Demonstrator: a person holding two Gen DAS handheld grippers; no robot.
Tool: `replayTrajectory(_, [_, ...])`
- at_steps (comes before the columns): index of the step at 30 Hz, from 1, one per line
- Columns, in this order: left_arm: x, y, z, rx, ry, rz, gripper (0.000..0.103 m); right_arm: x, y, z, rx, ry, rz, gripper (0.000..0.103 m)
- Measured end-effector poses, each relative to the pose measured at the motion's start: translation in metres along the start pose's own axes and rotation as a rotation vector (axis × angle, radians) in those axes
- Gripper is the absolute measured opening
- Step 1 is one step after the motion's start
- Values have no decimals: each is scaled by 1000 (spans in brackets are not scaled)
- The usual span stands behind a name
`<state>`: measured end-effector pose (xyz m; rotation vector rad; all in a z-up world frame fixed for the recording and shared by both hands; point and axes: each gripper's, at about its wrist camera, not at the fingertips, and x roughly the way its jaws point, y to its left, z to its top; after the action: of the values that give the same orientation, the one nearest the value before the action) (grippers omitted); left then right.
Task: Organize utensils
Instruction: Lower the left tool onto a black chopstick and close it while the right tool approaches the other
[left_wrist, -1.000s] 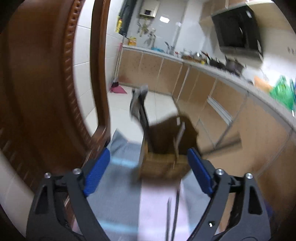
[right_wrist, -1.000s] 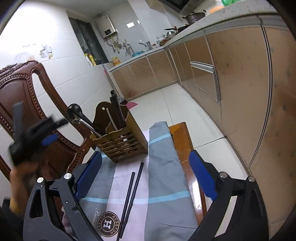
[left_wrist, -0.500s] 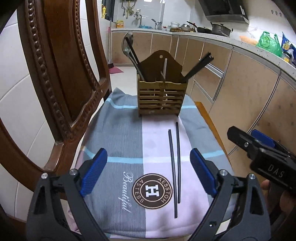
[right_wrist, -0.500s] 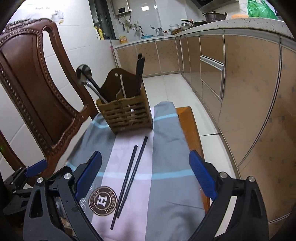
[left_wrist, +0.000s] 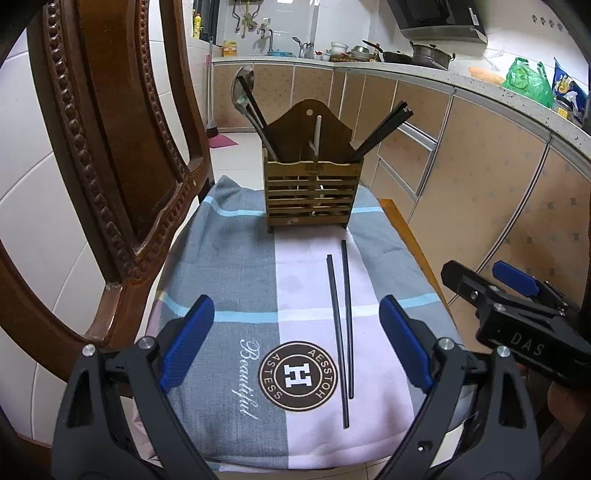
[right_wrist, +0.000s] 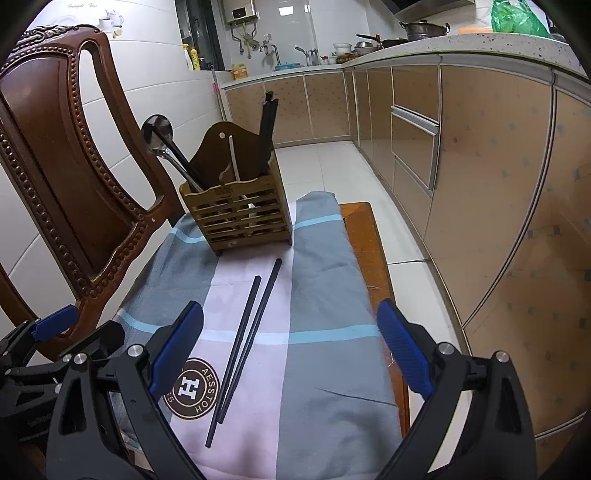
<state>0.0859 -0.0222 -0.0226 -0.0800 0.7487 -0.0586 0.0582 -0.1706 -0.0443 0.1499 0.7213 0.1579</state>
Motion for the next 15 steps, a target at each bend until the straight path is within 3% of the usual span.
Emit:
replayTrajectory(8, [14,2,2,-20,15,4,90,4,-1,1,3,3,0,93])
replayTrajectory(15, [65,-7,10,-38,88,5,86,21,-16,1,21,20,-24,93])
